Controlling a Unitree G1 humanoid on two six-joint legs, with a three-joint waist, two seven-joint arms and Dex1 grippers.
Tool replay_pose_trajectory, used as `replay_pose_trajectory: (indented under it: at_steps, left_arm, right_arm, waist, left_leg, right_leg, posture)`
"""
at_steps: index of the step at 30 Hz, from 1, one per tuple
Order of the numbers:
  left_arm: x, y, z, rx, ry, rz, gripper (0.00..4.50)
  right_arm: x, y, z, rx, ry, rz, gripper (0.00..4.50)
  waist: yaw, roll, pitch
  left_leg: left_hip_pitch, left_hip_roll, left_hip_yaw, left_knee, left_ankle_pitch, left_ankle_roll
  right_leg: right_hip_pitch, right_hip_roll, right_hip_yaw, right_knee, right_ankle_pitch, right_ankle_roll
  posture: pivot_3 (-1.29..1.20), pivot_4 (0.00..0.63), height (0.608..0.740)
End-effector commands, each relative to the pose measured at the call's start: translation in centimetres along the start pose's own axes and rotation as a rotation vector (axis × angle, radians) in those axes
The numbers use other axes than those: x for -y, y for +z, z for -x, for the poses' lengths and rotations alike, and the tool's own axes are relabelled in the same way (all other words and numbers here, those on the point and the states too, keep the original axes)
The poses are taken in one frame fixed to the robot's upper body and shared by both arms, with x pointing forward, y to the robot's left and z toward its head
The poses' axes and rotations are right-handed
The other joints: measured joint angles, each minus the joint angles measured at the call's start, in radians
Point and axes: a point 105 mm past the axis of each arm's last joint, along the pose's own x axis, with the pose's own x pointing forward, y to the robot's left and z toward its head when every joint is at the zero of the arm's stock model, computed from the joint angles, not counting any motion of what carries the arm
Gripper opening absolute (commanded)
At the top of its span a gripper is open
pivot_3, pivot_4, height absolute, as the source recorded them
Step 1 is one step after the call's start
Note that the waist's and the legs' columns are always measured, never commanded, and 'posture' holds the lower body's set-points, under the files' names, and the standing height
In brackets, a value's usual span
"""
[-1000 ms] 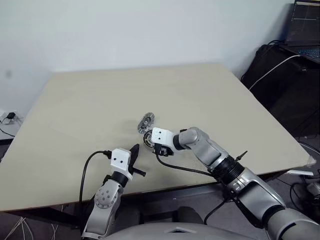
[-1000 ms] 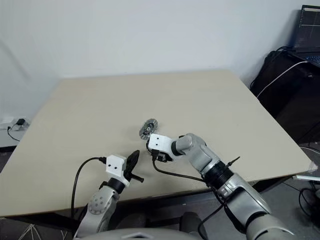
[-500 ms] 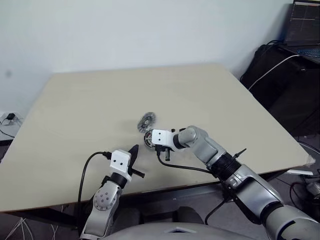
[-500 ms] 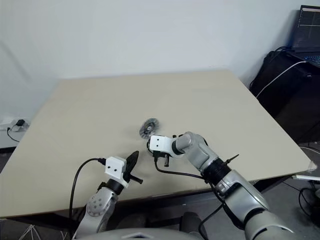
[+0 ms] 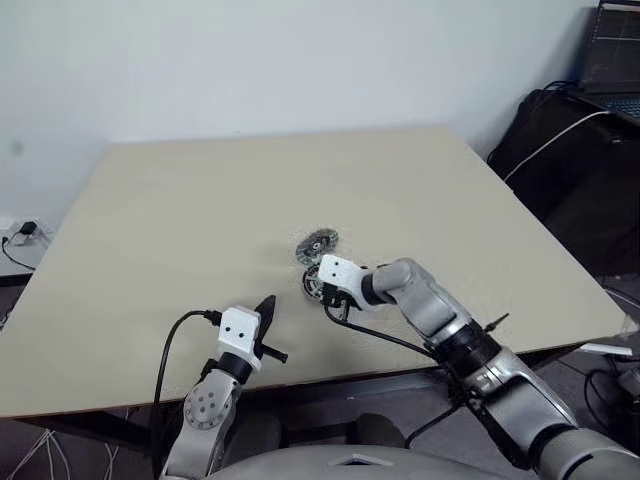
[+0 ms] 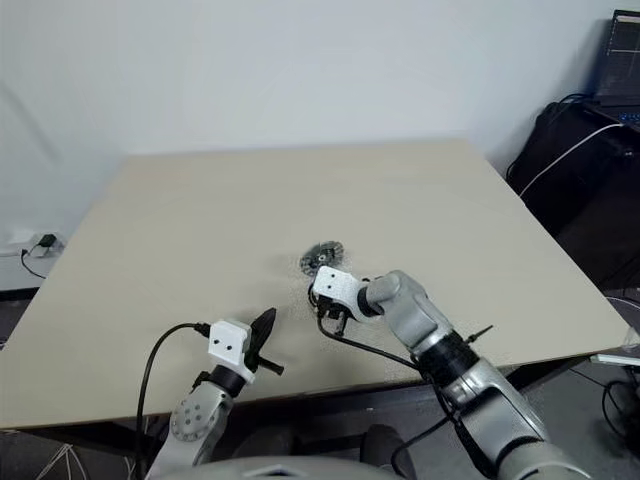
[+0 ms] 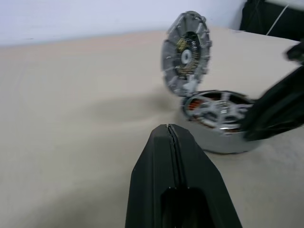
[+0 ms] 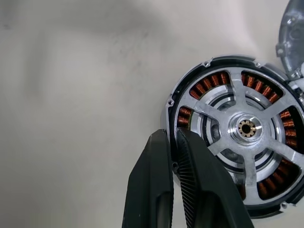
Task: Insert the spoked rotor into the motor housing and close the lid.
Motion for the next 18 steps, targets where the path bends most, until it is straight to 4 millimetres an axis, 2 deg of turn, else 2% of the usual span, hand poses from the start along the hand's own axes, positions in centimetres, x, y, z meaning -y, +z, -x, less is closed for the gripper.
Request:
replay_pose_trajectory:
  at_steps: [1,8,14,18]
  left_arm:
    - [0.1,0.3,0.2,0.034,0.001,-0.026,0.00]
    - [0.6,-0.8,0.6,0.029,0.001,0.007,0.00]
    - [0.8,-1.1,0.5,0.019,-0.007,0.019,0.00]
    - [0.8,-1.2,0.5,0.018,-0.010,0.022,0.00]
  right_arm:
    - [0.0,2.1,2.8,0.087,-0.072,-0.039,0.04]
    - [-2.2,2.7,4.2,0.106,-0.093,-0.209,0.04]
    - [-3.1,3.4,3.8,0.102,-0.093,-0.420,0.04]
    - [-3.3,3.0,3.1,0.066,-0.092,-0.506,0.04]
  waist:
    - [0.004,0.000,0.000]
    - [0.005,0.000,0.000]
    - [0.005,-0.001,0.000]
    - [0.004,-0.001,0.000]
  left_leg:
    - [0.000,0.000,0.000,0.000,-0.001,-0.002]
    - [0.000,0.000,0.000,0.001,-0.002,-0.003]
    - [0.000,0.000,-0.001,0.001,0.001,0.001]
    - [0.000,0.000,-0.001,0.001,0.000,0.000]
  right_leg:
    - [0.000,0.000,0.000,0.000,0.000,0.000]
    - [0.000,-0.001,-0.001,0.000,0.000,0.000]
    - [0.001,0.000,-0.002,0.000,0.000,0.000]
    - [0.001,0.000,-0.002,0.000,0.000,0.000]
  posture:
    - [0.00,0.000,0.740]
    - [0.00,0.000,0.740]
    - [0.00,0.000,0.740]
    - [0.00,0.000,0.740]
